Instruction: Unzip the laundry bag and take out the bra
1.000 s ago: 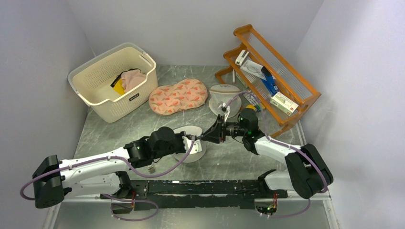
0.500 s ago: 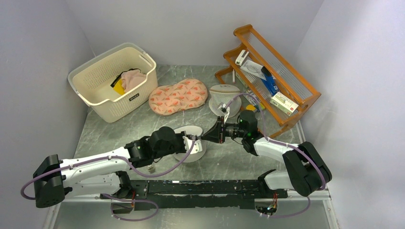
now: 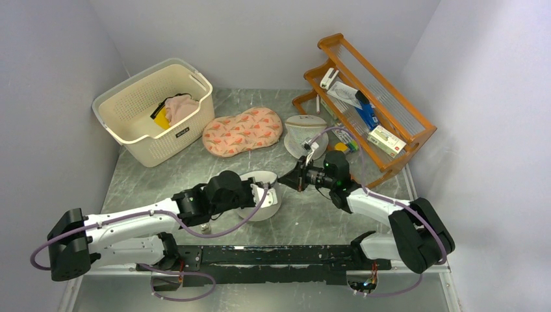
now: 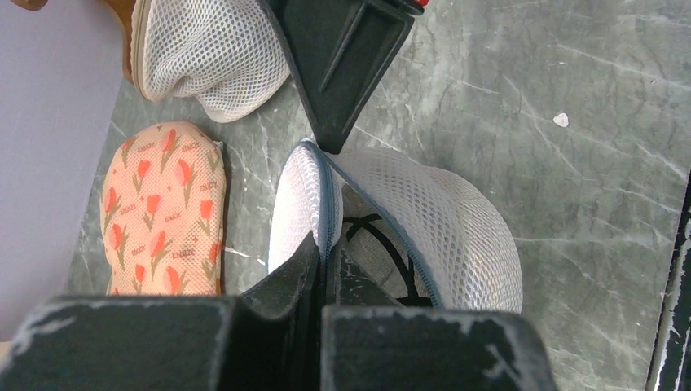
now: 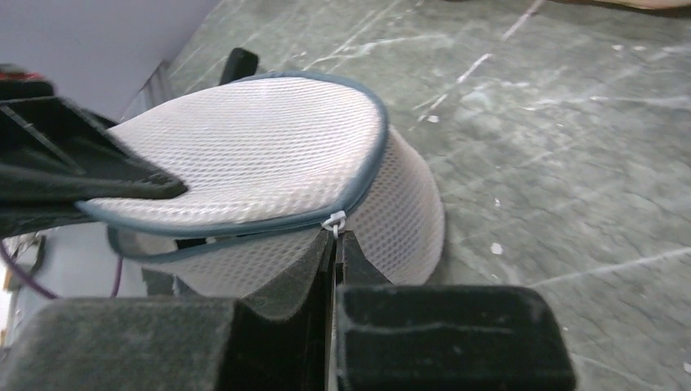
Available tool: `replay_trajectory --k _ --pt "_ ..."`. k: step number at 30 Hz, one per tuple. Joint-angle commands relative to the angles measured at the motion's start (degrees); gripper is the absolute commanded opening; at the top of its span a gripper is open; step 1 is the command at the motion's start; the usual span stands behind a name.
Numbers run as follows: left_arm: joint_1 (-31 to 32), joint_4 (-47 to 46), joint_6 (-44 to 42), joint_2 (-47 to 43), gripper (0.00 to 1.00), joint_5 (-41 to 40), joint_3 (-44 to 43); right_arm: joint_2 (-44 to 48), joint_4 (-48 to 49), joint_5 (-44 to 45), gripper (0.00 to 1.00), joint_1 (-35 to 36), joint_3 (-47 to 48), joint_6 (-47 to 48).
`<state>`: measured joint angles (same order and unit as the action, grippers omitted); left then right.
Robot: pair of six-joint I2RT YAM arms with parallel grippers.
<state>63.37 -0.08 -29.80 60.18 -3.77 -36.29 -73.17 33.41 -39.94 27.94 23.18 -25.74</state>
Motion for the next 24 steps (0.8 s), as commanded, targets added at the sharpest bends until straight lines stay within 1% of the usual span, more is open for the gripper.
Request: replay_trajectory --k 1,3,5,9,11,12,13,17,20,24 --pt "0.3 0.0 1.4 0.2 0.07 1.5 -2.8 0.4 -3.2 10.9 0.00 0.0 0.6 0.2" --pt "0.3 -0.3 1.7 0.0 0.08 0.7 -2.7 0.5 -3.1 11.5 0.00 0.0 0.4 0.2" --pt "0.3 0.3 1.9 0.1 0.14 -0.4 -3.1 0.5 -2.9 9.8 0.00 0.0 0.5 0.8" --pt "0.3 1.5 3.4 0.7 0.36 -3.1 -4.7 1.7 -0.5 6.3 0.00 0.0 -0.5 0.7" --pt "0.3 2.9 4.1 1.9 0.43 -3.6 -6.0 2.7 -0.1 5.0 0.00 0.0 -0.8 0.8" --pt "0.3 3.4 4.6 2.8 0.50 -4.4 -6.7 3.0 -0.4 4.2 0.00 1.1 -0.7 1.0" --pt "0.3 3.5 5.3 3.8 0.53 -5.6 -7.4 3.2 -0.6 3.5 0.00 1.7 -0.4 1.2" --pt "0.3 4.5 6.5 7.3 0.57 -7.0 -9.6 4.3 0.0 0.9 0.00 3.1 -0.4 1.0" --pt "0.3 6.2 7.6 8.9 0.65 -6.0 -11.2 4.8 -0.6 1.5 0.00 4.4 -0.1 1.2" --pt "0.3 6.5 7.9 9.3 0.65 -8.1 -11.4 5.6 -1.4 2.1 0.00 5.5 -0.1 1.2"
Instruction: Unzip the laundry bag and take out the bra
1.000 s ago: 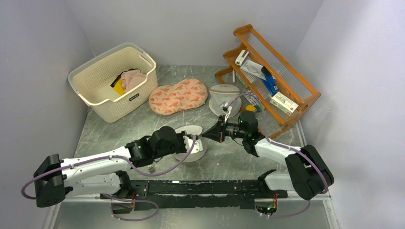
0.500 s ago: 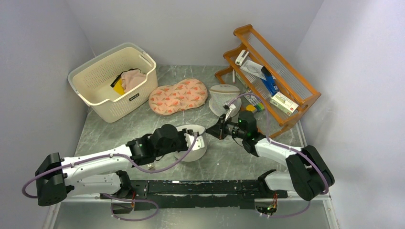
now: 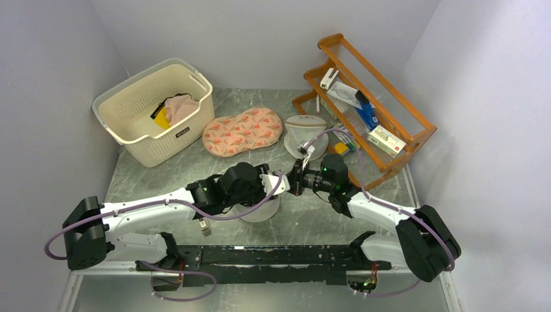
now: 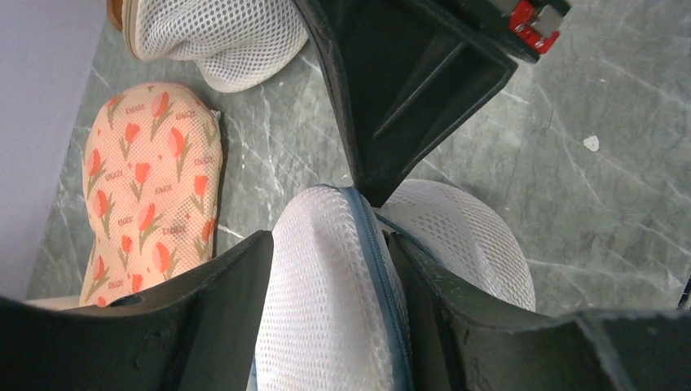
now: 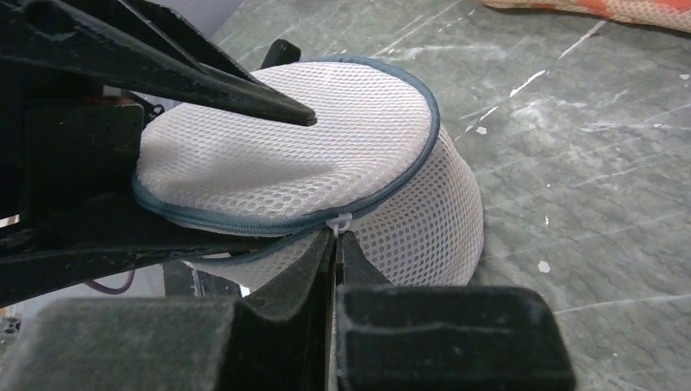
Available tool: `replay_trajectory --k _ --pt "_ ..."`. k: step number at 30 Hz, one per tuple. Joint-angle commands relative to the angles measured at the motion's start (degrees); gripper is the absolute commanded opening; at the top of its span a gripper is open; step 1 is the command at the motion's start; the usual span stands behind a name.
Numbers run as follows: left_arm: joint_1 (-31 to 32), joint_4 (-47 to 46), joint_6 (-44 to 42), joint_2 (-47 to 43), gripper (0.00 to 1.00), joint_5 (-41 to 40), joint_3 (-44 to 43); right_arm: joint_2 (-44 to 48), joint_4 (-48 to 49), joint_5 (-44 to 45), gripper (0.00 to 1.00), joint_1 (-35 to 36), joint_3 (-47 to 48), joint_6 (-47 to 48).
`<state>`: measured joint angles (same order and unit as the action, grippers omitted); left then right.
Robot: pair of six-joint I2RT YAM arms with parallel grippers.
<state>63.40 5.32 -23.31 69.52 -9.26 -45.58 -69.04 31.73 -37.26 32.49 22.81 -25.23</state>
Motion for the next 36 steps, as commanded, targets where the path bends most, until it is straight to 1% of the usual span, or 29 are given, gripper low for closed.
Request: replay_trajectory --k 1,7,9,14,18,21,28,36 --pt "0.3 1.1 1.3 -0.2 0.64 -3.1 -2.1 1.6 0.2 -0.4 0.00 1.1 0.3 0.5" --pt "0.2 2.0 1.4 -0.2 0.53 -4.2 -2.7 1.4 -1.7 0.4 0.00 2.9 1.7 0.9" --pt "0.3 2.8 1.7 0.2 0.48 -4.8 -3.3 1.3 -2.2 0.9 0.00 3.3 2.1 1.1" --pt "0.2 3.4 2.3 -0.4 0.29 -4.9 -4.0 1.0 -1.0 3.9 0.00 3.4 1.5 0.4" --pt "0.2 2.5 2.1 -2.5 0.18 -5.3 -3.2 -0.7 -2.1 8.0 0.00 3.4 2.3 -0.5" --pt "0.2 1.8 1.8 -4.0 0.08 -5.1 -2.7 -1.4 -2.2 10.4 0.00 3.4 2.2 -1.5" --pt "0.2 1.1 1.7 -6.1 0.07 -4.3 -1.9 -3.5 -4.2 18.0 0.00 2.7 2.4 -4.8" --pt "0.2 1.7 1.9 -6.1 0.07 -3.3 -2.1 -5.2 -5.1 19.4 0.00 1.1 3.0 -5.8"
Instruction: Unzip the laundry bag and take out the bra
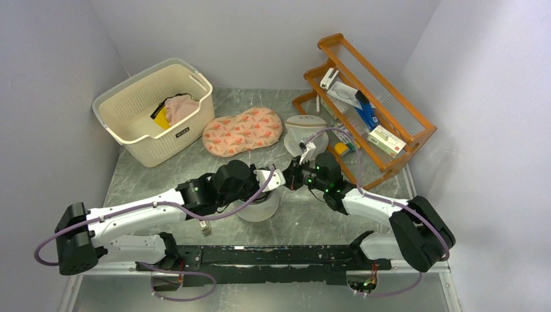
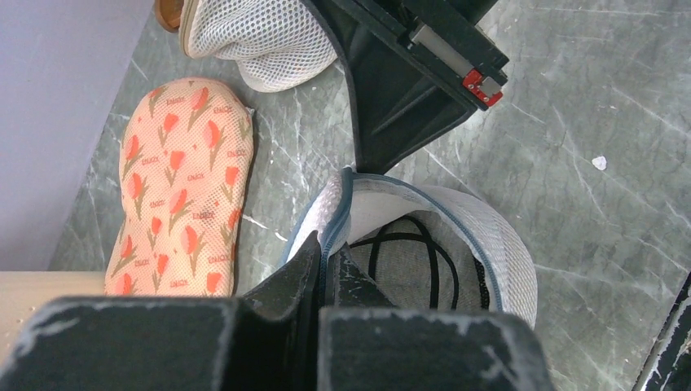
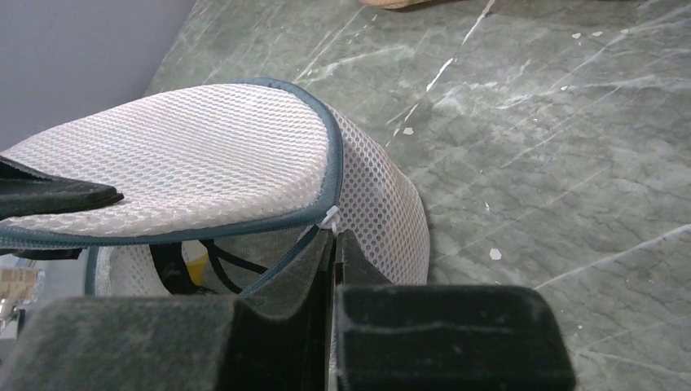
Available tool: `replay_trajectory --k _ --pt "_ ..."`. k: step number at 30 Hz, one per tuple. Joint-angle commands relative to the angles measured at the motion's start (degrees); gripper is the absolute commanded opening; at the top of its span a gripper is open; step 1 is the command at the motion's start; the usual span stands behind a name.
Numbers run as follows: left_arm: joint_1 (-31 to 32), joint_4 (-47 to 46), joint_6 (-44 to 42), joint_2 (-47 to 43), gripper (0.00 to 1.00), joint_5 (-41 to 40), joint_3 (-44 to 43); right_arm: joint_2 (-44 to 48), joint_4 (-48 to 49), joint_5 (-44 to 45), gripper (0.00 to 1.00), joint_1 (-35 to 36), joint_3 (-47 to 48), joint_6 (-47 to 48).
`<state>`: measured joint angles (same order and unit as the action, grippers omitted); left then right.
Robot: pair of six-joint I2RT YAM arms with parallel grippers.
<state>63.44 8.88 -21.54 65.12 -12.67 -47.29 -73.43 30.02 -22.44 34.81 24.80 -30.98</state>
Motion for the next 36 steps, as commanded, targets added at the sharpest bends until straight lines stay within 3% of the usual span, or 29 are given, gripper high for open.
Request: replay_trajectory --k 1,13,19,28,36 --pt "0.2 -1.8 0.3 -1.7 0.07 0.3 -0.5 -0.6 -3.5 5.2 0.00 -1.3 0.9 0.0" --pt "0.2 -3.5 0.5 -6.2 0.07 3.9 0.9 -1.4 -2.0 4.5 0.00 -3.1 0.9 0.4" --pt "0.2 -4.3 -0.2 -6.6 0.09 2.0 2.0 3.9 -0.2 -0.2 0.00 -3.1 -0.6 3.5" --pt "0.2 -0.1 0.3 -1.4 0.57 -0.2 -0.9 10.0 -4.1 -4.7 0.00 -2.5 0.0 7.1" --pt "0.2 0.1 1.0 1.0 0.56 -3.4 -1.7 9.5 -6.1 -4.7 0.00 3.4 2.6 8.7"
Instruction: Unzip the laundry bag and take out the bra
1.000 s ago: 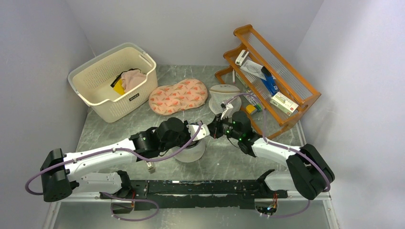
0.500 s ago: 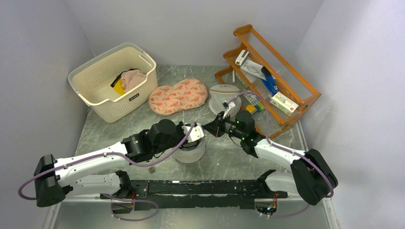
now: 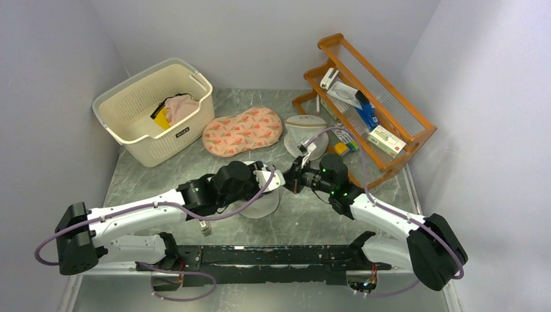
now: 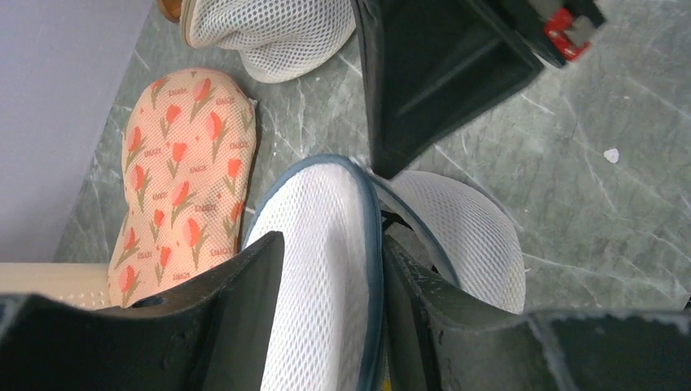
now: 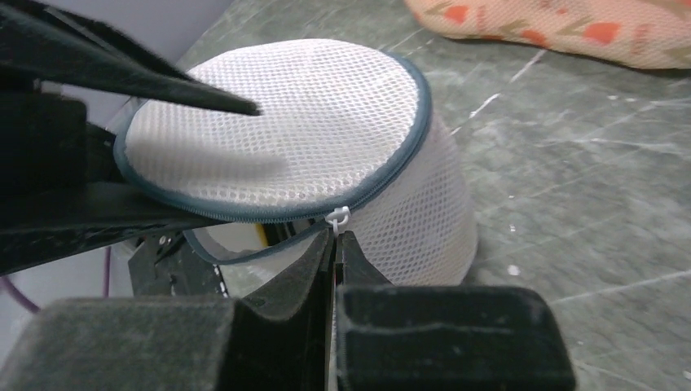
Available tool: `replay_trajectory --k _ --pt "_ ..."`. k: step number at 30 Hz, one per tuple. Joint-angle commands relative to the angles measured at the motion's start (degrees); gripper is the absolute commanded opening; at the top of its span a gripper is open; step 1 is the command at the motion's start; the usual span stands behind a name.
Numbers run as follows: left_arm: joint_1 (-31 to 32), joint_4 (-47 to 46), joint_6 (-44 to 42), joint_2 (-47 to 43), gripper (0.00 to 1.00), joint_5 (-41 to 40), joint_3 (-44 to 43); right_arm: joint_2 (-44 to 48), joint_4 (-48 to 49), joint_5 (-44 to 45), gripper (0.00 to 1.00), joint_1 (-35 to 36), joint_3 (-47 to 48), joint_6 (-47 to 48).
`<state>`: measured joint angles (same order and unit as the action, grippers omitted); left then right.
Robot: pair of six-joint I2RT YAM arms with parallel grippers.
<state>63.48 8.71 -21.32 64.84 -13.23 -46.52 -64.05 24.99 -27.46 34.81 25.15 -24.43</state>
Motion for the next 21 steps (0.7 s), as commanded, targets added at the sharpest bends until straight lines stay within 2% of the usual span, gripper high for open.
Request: replay_trajectory --k 1,6,10,15,18,21 --pt "0.1 0.5 0.8 1.6 0.55 -3.2 -2.6 0.1 -1.3 0.8 0.00 4.1 2.5 2.3" --pt "0.2 1.3 0.8 2.5 0.49 -4.0 -3.2 -0.3 -0.7 1.5 0.00 6.0 3.3 2.0" --pt "0.2 1.4 0.9 2.3 0.31 -4.3 -3.4 -0.5 -0.5 1.6 0.00 6.0 3.4 1.5" --pt "0.1 0.4 1.0 0.2 0.13 -3.0 -3.0 0.4 -1.8 6.6 0.00 5.9 2.7 0.9" --pt "0.2 -0.9 0.9 -2.0 0.07 -2.6 -2.1 -0.7 -3.7 9.5 0.00 5.6 3.1 0.5" --pt "0.1 -2.1 0.6 -4.2 0.07 -1.9 -0.9 -1.9 -3.2 9.0 0.00 4.0 2.9 -0.5"
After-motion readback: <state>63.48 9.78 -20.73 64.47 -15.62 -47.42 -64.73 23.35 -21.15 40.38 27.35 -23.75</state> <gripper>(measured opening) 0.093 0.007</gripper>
